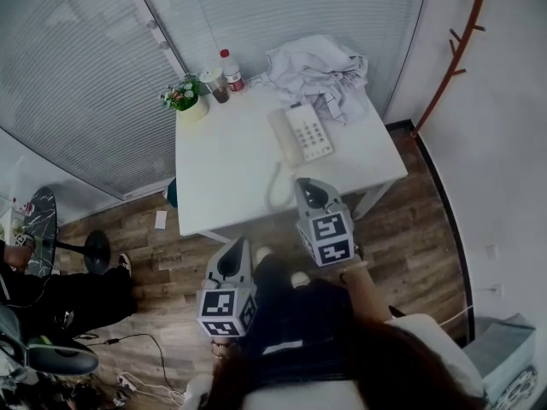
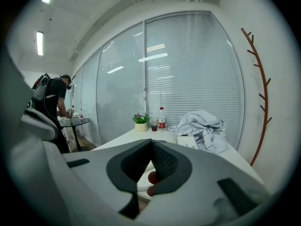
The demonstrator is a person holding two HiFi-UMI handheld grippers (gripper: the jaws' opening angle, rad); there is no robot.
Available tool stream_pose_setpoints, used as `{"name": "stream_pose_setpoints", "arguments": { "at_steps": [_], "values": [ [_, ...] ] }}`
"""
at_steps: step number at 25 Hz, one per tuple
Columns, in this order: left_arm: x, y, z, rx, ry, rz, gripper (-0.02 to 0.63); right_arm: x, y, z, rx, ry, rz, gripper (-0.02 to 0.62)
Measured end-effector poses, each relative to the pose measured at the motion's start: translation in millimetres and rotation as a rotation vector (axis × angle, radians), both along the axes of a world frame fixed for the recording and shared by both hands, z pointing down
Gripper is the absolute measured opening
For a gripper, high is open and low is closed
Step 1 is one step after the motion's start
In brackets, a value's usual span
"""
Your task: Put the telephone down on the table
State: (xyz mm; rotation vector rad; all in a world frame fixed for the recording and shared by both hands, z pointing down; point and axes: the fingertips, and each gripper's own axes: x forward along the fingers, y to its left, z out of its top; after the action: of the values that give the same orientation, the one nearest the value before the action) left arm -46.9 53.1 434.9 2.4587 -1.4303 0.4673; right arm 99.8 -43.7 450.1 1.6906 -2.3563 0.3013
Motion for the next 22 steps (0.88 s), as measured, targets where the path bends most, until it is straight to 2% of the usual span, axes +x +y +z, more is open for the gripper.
{"name": "stream_pose_setpoints", "arguments": {
  "at_steps": [8,22],
  "values": [
    [12.3,-12.9,4.1,-0.015,0.011,0.045,0.006,5.6,-14.2,8.3,-0.017,0.012,0.025,-0.002],
    [10.3,-55.4,9.4,-0.031,0.014,0.091,0.007,5.3,-48.9,17.2,-0.036,0.046,0.058,-0.002]
  ]
}}
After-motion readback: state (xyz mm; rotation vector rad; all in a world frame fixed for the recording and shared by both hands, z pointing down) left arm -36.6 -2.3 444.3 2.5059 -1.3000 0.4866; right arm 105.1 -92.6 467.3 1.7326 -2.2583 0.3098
